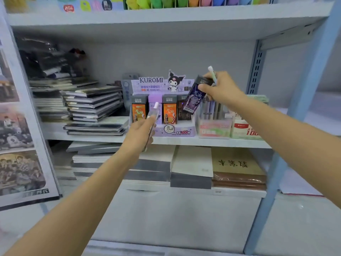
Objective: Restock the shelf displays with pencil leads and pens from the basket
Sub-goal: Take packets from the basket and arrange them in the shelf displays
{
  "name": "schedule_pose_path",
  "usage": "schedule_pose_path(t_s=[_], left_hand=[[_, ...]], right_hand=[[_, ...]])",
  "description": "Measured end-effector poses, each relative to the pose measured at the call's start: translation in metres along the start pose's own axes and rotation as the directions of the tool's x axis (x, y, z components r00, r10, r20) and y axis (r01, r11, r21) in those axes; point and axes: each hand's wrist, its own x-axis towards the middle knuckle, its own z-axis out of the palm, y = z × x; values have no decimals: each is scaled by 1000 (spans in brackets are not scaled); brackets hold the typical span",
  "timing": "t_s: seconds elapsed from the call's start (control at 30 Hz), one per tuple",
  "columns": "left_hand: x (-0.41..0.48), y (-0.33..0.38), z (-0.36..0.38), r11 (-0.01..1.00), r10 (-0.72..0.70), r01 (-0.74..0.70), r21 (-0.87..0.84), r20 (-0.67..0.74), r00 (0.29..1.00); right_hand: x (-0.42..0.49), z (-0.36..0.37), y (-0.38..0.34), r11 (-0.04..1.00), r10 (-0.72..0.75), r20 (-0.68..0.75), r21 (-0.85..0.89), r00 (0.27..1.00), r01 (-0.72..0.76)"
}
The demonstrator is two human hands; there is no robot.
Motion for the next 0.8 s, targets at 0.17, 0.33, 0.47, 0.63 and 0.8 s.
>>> schedule_pose_path(t_s=[0.17,0.33,0.47,0.63,0.8], left_hand=[[11,-5,0,979,175,-177,103,35,984],[24,-12,3,949,252,-258,183,53,966],[33,-23,2,962,209,-214,170,51,977],[37,-34,-2,975,174,-178,135,42,984],[39,-36,0,979,176,-179,97,43,983]], right_hand=[[17,12,-2,993,38,99,-114,994,-27],[32,31,-2,955,76,144,-294,987,-31],[40,33,-1,919,103,223,-395,969,-7],[46,33,-3,906,119,267,-423,956,5],[45,41,3,933,17,219,-354,976,64]])
